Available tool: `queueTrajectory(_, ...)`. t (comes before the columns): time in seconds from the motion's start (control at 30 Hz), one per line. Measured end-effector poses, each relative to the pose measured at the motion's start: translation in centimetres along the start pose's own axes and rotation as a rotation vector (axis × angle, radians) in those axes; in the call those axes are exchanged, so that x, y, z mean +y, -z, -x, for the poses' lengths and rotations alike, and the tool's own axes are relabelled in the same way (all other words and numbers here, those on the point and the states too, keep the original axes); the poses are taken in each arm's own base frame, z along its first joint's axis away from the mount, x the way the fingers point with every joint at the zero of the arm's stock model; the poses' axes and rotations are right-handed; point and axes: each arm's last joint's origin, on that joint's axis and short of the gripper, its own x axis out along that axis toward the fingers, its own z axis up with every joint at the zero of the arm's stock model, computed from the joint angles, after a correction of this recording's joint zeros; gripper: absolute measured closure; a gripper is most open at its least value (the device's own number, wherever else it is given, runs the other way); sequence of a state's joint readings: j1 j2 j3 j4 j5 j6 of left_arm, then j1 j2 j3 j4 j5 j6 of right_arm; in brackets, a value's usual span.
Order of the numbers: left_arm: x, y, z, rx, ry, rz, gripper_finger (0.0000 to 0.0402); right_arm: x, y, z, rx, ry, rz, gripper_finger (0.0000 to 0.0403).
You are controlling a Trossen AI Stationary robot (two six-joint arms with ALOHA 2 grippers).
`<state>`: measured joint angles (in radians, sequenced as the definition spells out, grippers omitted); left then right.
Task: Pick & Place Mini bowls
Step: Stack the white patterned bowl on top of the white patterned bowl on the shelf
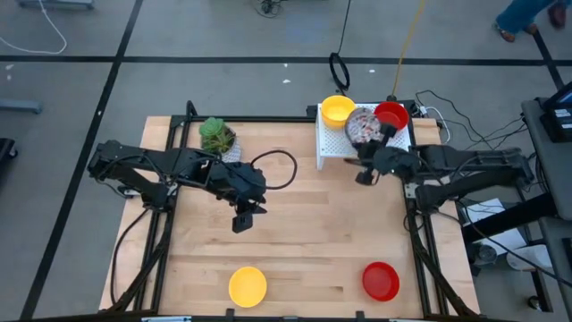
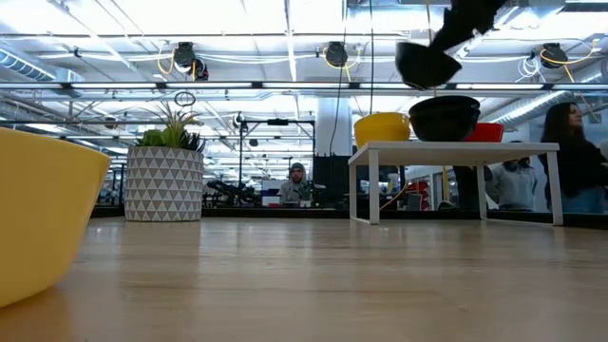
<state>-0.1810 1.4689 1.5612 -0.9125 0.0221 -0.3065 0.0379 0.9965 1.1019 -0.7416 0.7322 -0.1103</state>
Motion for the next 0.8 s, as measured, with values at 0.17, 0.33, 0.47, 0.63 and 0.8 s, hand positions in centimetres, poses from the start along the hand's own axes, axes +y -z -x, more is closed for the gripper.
queueTrajectory(0.17,0.2,0.2,0.0,0.015,-0.023,-0.014,0.0270,-1.5,1.1,-0.8,0.136,-0.021,-0.078,0.0403)
queueTrajectory(0.33,0.3,0.2,0.0,0.011,-0.058,-0.016,0.0270,-3.0,0.8,-0.7,0.220,-0.044,-0.152,0.0403)
queueTrajectory(0.47,0.3,0.2,0.0,0.012,-0.059,-0.031,0.0270,-3.7,0.4,-0.5,0.246,-0.070,-0.192,0.0403)
queueTrajectory(0.63,0.3,0.2,0.0,0.012,-0.059,-0.033,0.0270,-3.4,0.4,-1.4,0.288,-0.136,-0.217,0.0403)
queueTrajectory(0.8,0.3,0.2,0.0,0.012,-0.059,-0.033,0.0270,-3.1,0.3,-2.6,0.335,-0.128,-0.185,0.0403)
